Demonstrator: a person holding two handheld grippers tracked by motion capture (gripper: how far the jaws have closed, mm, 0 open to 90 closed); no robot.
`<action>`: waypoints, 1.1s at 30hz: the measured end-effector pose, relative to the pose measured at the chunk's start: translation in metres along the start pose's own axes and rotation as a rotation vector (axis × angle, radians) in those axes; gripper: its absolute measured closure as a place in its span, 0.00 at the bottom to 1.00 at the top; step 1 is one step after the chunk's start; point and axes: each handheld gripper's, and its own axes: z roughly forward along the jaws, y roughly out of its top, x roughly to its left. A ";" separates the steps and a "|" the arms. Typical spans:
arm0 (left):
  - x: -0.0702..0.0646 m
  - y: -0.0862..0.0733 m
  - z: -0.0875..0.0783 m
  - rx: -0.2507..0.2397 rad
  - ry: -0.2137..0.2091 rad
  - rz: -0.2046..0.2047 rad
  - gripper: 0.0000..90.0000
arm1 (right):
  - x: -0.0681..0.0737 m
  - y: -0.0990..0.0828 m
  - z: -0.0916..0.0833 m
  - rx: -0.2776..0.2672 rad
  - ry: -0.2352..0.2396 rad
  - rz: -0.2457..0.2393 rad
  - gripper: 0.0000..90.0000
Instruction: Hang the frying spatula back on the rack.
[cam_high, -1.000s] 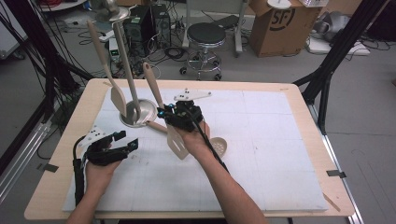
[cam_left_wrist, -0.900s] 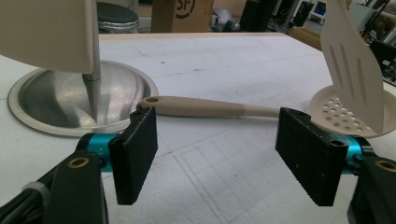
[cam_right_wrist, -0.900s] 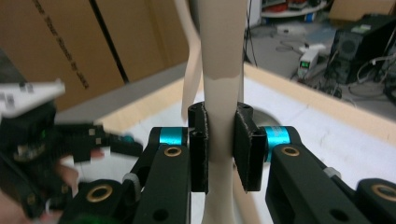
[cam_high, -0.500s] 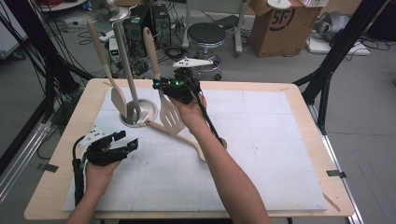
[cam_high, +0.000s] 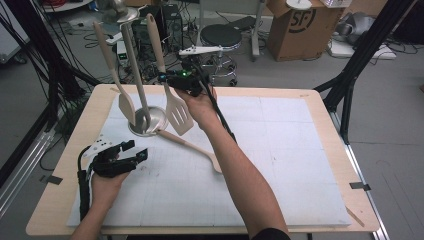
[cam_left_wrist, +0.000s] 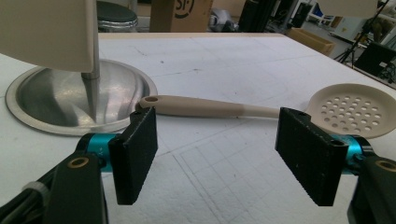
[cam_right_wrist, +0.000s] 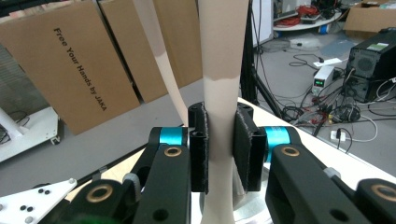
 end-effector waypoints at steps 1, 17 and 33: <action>0.000 0.000 0.000 0.000 0.000 0.000 0.34 | -0.001 0.002 0.001 0.001 0.005 0.001 0.87; 0.000 0.000 -0.001 -0.003 0.002 0.001 0.34 | 0.003 0.002 0.017 0.072 0.137 0.019 0.87; 0.000 0.000 -0.001 -0.002 0.001 -0.001 0.34 | 0.011 0.010 0.030 0.107 0.137 -0.008 0.87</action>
